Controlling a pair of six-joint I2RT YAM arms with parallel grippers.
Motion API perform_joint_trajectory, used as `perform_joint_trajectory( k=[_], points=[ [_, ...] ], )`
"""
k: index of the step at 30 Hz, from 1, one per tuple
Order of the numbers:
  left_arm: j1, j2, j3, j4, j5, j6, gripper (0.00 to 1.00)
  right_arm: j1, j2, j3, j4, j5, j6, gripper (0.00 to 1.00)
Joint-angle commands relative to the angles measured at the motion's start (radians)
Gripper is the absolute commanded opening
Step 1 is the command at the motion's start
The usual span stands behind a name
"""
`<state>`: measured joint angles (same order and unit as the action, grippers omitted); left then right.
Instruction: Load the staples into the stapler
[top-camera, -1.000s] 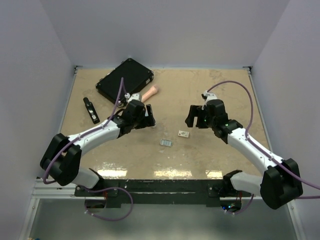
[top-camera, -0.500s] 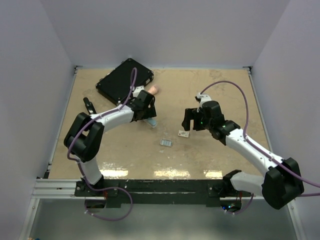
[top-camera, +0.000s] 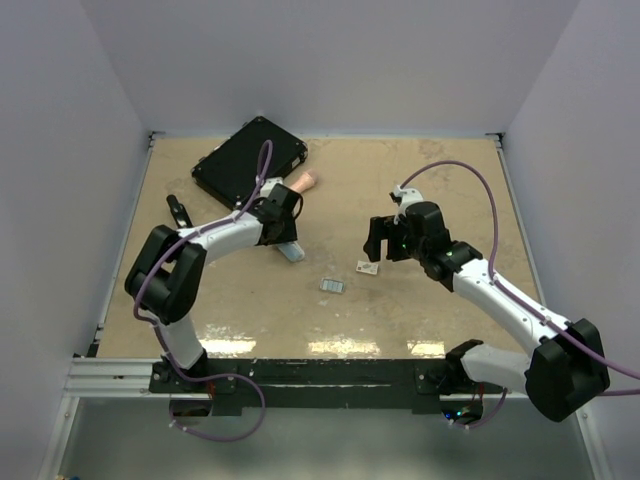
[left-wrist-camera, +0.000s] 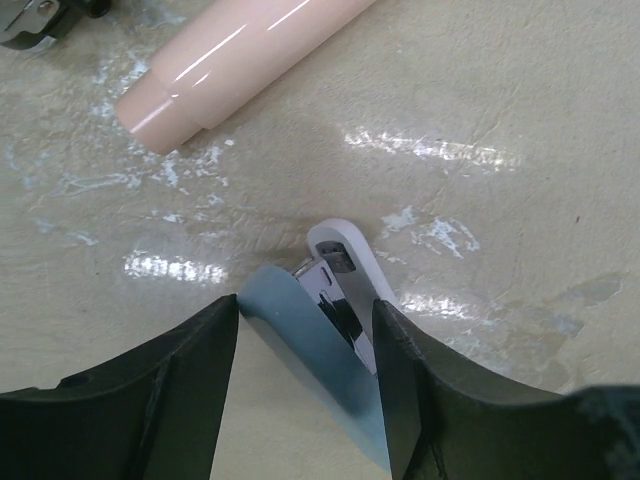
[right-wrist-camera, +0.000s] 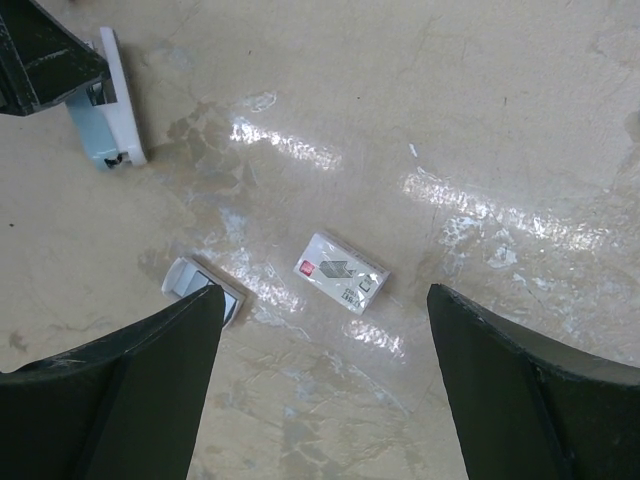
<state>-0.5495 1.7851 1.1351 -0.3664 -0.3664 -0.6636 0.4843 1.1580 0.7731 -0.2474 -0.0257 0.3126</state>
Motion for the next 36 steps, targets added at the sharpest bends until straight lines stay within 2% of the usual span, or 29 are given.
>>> perform_joint_trajectory(
  k=[1, 7, 10, 12, 17, 22, 28, 33, 36],
  points=[
    [0.016, -0.062, -0.015, 0.006, 0.017, 0.074, 0.61, 0.007, -0.012, -0.009, 0.043, -0.025, -0.012, 0.87],
    [0.019, -0.030, 0.008, 0.000, 0.075, 0.059, 0.61, 0.007, -0.023, -0.020, 0.046, -0.034, -0.007, 0.86],
    [0.026, -0.029, -0.008, 0.012, 0.095, 0.035, 0.66, 0.008, -0.029, -0.026, 0.045, -0.033, -0.006, 0.86],
    [0.043, -0.047, -0.043, 0.041, 0.128, 0.015, 0.68, 0.008, -0.040, -0.029, 0.037, -0.033, -0.004, 0.86],
    [0.128, -0.160, -0.185, 0.236, 0.289, -0.027, 0.68, 0.014, -0.052, -0.028, 0.037, -0.066, -0.023, 0.86],
    [0.152, -0.138, -0.196, 0.288, 0.362, -0.021, 0.68, 0.034, -0.015, -0.003, 0.045, -0.079, -0.017, 0.85],
    [0.160, -0.112, -0.207, 0.293, 0.394, -0.033, 0.59, 0.066, 0.019, 0.022, 0.062, -0.082, -0.001, 0.84],
    [0.161, -0.112, -0.216, 0.290, 0.394, -0.034, 0.46, 0.092, 0.048, 0.037, 0.077, -0.089, 0.008, 0.84],
    [0.161, -0.107, -0.216, 0.277, 0.391, -0.034, 0.43, 0.109, 0.075, 0.051, 0.095, -0.097, 0.025, 0.84]
  ],
)
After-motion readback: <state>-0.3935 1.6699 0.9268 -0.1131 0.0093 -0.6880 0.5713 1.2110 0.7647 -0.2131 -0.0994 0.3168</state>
